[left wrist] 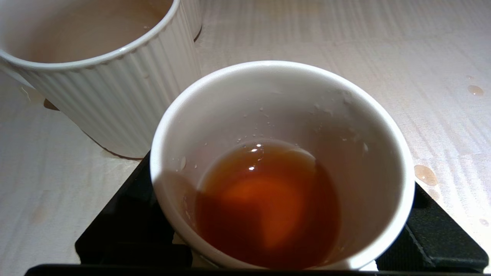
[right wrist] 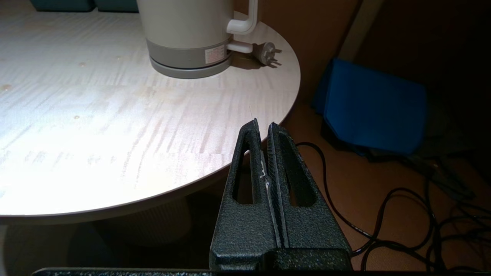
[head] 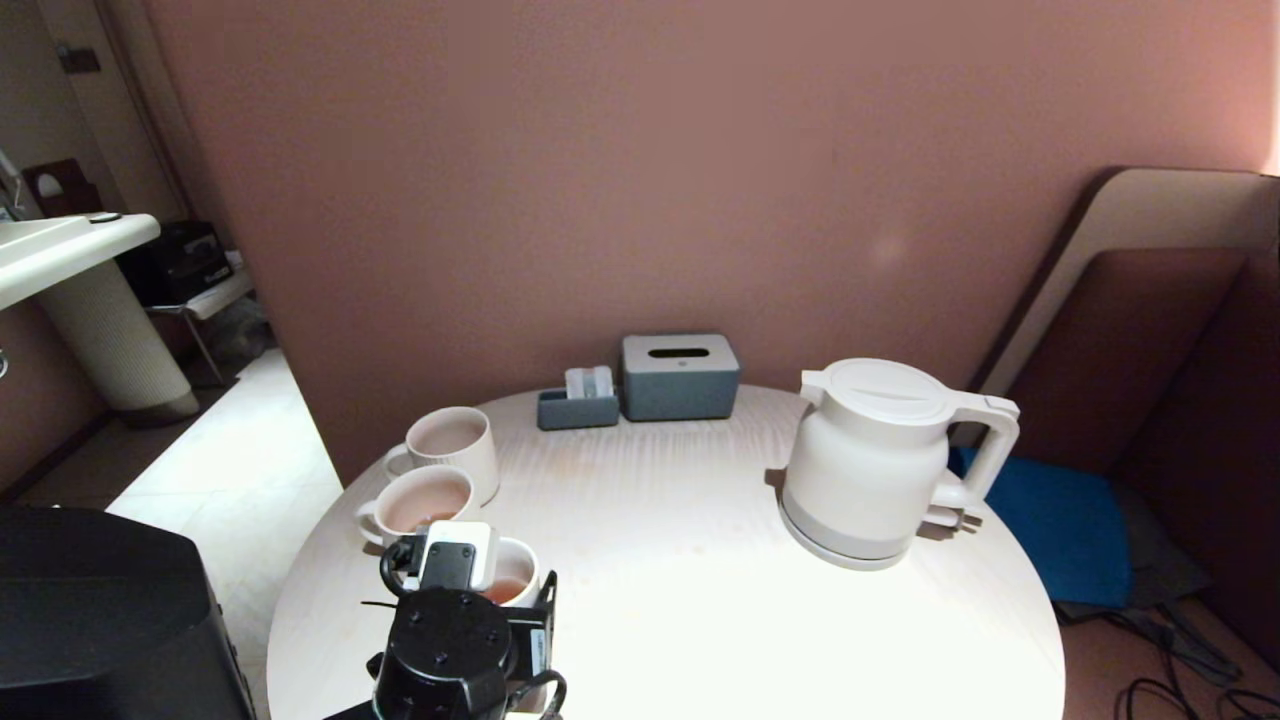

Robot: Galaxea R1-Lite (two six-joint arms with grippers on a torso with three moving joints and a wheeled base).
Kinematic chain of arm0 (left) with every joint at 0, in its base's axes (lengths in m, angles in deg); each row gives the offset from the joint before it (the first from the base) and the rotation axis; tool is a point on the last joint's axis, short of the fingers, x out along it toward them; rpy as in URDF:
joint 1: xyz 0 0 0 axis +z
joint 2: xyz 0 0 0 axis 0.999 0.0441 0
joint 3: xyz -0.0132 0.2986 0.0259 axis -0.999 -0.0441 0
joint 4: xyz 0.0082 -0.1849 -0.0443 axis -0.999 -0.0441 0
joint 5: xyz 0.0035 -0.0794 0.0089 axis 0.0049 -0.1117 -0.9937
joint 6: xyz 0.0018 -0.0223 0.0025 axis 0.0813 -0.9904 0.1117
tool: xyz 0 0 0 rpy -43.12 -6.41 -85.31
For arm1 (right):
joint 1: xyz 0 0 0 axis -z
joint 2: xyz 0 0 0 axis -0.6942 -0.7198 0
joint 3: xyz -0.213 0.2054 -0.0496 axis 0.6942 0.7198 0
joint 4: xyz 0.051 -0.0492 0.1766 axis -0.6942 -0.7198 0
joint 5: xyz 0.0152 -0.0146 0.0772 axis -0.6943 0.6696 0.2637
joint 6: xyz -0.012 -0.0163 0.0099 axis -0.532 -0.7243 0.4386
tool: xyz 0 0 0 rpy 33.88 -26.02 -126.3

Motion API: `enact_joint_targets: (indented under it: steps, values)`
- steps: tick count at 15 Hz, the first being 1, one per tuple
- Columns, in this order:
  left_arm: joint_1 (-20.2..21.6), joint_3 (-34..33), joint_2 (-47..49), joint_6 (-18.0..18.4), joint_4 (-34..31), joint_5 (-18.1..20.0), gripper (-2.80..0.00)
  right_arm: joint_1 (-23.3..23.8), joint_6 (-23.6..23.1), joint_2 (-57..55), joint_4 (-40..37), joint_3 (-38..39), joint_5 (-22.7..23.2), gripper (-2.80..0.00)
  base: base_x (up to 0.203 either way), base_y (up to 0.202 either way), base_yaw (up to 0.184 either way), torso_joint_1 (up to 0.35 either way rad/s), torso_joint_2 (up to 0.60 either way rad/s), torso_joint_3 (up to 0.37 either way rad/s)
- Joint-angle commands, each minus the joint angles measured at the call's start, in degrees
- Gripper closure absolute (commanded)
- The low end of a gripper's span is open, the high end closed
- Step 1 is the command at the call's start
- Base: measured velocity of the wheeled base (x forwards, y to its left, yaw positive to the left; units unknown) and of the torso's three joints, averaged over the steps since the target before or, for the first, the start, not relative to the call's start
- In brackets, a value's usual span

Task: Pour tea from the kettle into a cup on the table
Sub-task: Pick up the cup

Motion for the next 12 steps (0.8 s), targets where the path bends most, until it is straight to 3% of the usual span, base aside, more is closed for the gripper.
enact_joint_targets:
  steps: [1, 12]
  values:
    - [0.01, -0.07, -0.24, -0.17, 0.41, -0.26, 0.00, -0.02, 0.00, -0.07, -0.11, -0.01, 0.01, 0.00, 0.000, 0.000, 0.000, 0.000, 0.00, 0.000]
    - [1.18, -6.88, -12.70, 0.01, 0.06, 2.29, 0.00, -0.02, 0.00, -0.07, -0.11, -0.01, 0.01, 0.00, 0.000, 0.000, 0.000, 0.000, 0.00, 0.000]
